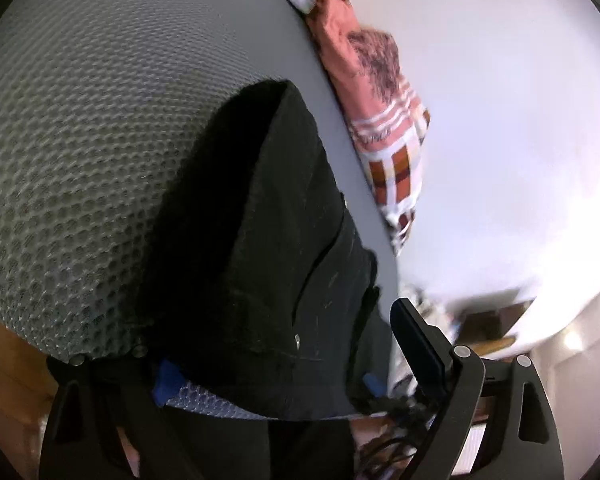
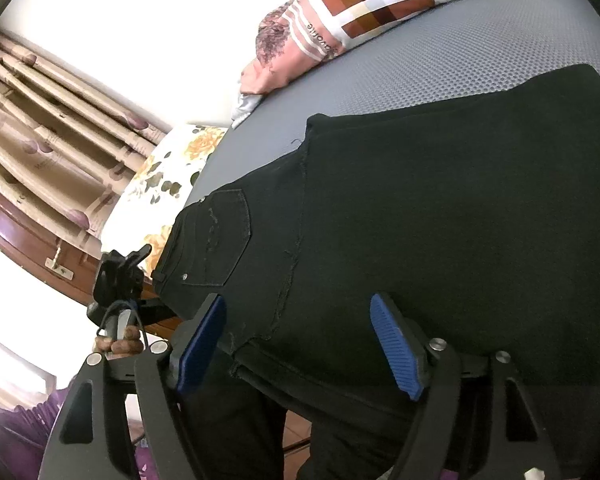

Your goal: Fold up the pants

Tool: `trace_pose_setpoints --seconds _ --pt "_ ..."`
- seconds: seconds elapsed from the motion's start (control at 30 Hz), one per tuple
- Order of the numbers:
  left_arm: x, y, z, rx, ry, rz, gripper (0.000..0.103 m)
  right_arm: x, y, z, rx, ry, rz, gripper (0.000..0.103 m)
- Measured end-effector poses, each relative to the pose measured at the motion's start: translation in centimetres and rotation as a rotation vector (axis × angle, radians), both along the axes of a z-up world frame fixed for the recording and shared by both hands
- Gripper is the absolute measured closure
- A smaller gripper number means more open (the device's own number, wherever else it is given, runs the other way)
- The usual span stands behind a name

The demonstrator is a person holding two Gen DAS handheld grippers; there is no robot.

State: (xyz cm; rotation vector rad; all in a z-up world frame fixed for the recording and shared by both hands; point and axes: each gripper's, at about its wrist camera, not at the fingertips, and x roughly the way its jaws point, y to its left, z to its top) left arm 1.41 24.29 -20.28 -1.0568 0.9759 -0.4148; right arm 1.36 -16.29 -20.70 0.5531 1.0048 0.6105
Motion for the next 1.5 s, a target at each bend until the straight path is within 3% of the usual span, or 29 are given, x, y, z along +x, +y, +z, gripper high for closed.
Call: trace_pose_setpoints --seconds 0.17,0.23,0.3,0.43,0.5,0.63,0.77,1.13,1.3,1.5 --pt "0.4 -1.0 0.5 0.056 0.008 -0.02 0.014 0.0 0.0 0.0 0.0 0.0 -0.001 0.031" --pt "0.5 -0.8 0.3 0.038 0.009 -0.001 0.016 0.0 0.1 0.0 0.0 -0.001 0.0 0.031" --pt "-0.2 -0.2 0.3 0.067 0.014 0.003 0.025 -0.1 0.2 0.0 -0.001 -0.003 0.001 0.03" --pt "-0.8 0.7 -0.7 0.121 0.075 0.037 0.072 -0.1 0.4 0.1 -0.005 -0.009 0.005 0.028" --pt "-1.0 1.2 -1.2 0.081 0.092 0.051 0.073 -0.2 0.5 0.0 -0.006 -0.01 0.006 0.028" --pt "-1.1 0.4 0.3 0.187 0.085 0.017 0.075 -0.2 0.5 0.0 -0.007 -0.011 0.006 0.027" --pt "-0.8 -0.3 2.0 0.223 0.065 0.013 0.076 -0.2 0.5 0.0 -0.006 -0.011 0.005 0.027" --pt "-0.4 -4.5 9.4 0.289 -0.095 -0.024 0.076 -0.1 0.5 0.1 0.009 -0.012 0.007 0.027" --pt "0.2 -8.8 13.2 0.315 -0.182 -0.073 0.076 0.3 -0.7 0.1 0.071 0.019 0.001 0.026" --pt "1.7 -17.8 17.2 0.303 -0.293 -0.234 0.076 0.4 -4.9 1.2 0.079 0.011 -0.066 0.026"
